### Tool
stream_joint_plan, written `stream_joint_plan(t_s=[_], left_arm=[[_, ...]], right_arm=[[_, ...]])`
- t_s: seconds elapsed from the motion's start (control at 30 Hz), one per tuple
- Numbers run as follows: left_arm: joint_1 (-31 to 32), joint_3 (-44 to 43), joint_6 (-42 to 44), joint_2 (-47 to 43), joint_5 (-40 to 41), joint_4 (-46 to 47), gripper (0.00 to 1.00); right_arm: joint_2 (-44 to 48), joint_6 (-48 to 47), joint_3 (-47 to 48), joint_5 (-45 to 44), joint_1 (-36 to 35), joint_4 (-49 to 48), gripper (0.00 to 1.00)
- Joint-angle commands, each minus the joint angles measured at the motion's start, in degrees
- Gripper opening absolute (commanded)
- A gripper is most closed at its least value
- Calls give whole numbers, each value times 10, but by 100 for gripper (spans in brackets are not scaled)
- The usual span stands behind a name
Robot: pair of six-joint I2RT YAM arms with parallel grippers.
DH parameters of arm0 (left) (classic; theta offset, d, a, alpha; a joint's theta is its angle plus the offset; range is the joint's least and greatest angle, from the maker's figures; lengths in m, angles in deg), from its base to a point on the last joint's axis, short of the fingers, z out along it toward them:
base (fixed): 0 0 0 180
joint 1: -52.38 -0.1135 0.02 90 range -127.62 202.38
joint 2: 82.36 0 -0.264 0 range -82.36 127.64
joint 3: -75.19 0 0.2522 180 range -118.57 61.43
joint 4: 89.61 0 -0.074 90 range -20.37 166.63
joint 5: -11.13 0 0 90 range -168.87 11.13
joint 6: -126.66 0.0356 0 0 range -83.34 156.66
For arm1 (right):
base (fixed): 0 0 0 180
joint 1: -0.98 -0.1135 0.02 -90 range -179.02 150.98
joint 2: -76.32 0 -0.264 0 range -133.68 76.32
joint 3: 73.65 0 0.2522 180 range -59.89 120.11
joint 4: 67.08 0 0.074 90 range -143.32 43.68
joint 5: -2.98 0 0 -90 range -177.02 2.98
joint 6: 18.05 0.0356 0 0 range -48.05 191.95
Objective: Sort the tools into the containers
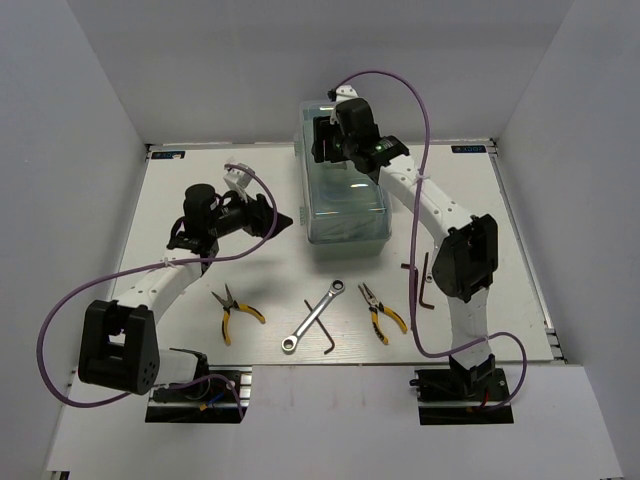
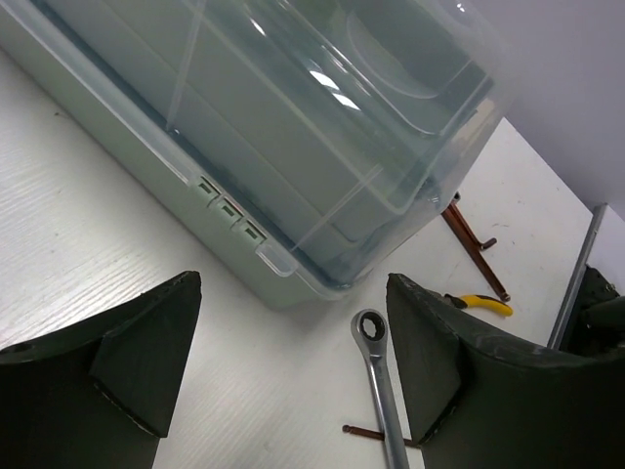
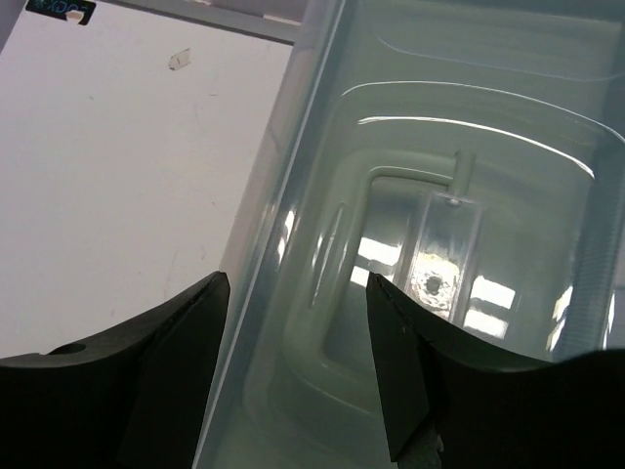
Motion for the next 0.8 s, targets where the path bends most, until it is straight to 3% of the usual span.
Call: stream_joint_plan(t_s=[0.0, 0.5, 0.77], left_arm=[[0, 6, -11, -7, -33, 36, 87], [0, 21, -56, 14, -62, 110, 88], [0, 21, -73, 35, -75, 138, 88]], right_arm=[[-6, 25, 30, -30, -1, -27, 65], [-22, 141, 2, 32, 17, 1, 66], [-21, 216, -15, 117, 38, 5, 62]])
